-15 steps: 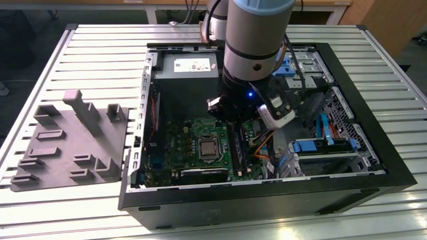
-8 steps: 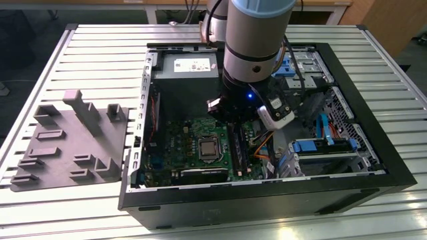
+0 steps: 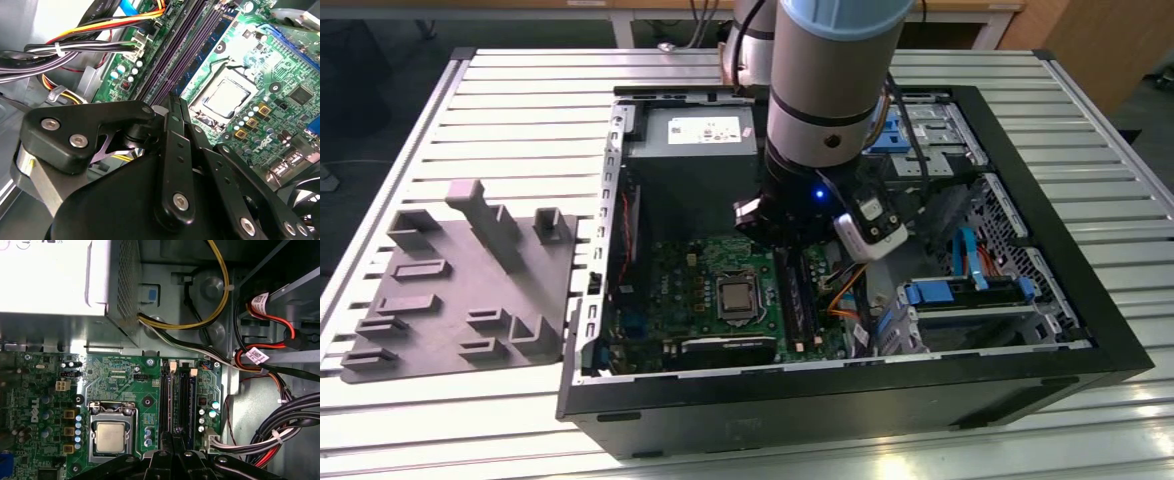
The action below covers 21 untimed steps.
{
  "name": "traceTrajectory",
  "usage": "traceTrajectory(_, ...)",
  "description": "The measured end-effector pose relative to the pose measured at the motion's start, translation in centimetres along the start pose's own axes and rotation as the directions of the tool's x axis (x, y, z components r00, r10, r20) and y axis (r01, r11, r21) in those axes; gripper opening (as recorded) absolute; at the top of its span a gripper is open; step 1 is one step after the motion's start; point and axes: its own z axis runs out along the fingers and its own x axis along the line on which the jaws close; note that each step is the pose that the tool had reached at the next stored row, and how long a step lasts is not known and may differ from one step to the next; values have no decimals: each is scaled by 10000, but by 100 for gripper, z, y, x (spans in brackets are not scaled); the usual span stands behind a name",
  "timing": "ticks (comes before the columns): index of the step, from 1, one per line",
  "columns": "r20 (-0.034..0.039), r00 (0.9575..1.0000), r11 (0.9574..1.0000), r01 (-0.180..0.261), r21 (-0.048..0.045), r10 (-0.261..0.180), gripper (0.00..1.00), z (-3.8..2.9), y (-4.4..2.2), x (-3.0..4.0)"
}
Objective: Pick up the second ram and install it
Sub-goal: 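Insert the second ram into the second slot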
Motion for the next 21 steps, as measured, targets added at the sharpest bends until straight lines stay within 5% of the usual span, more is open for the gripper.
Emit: traceTrajectory(21, 0, 10000, 10000, 0, 2, 0, 12, 63, -2, 2)
